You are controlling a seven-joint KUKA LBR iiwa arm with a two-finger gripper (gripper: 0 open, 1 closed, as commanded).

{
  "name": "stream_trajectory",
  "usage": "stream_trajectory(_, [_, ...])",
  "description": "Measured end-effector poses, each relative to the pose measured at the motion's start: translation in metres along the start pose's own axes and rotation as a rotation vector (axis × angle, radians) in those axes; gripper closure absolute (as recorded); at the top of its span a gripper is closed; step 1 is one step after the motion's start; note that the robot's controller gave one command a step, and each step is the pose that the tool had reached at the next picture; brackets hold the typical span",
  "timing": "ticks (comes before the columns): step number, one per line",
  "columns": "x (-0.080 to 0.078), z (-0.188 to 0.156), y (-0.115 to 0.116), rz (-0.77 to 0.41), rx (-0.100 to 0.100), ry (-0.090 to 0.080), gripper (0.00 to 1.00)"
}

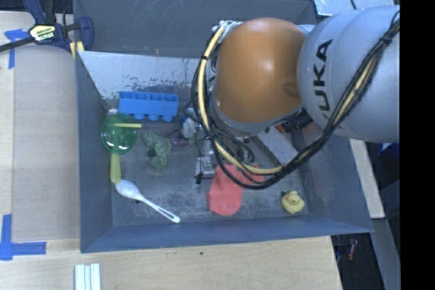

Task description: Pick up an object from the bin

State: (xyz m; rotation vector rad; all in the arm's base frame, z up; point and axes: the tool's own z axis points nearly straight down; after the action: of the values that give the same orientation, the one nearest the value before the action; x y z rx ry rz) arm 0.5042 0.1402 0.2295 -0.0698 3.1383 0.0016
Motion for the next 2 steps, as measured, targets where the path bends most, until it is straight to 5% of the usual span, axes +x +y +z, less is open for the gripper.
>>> stream_trajectory(1, [-0.057,0.025,-0.049,-0.209,-0.001,-0.008,0.00])
stream_trajectory(2, [-0.071,0.032,-0.095,-0.092,-0.004,-0.004,0.00])
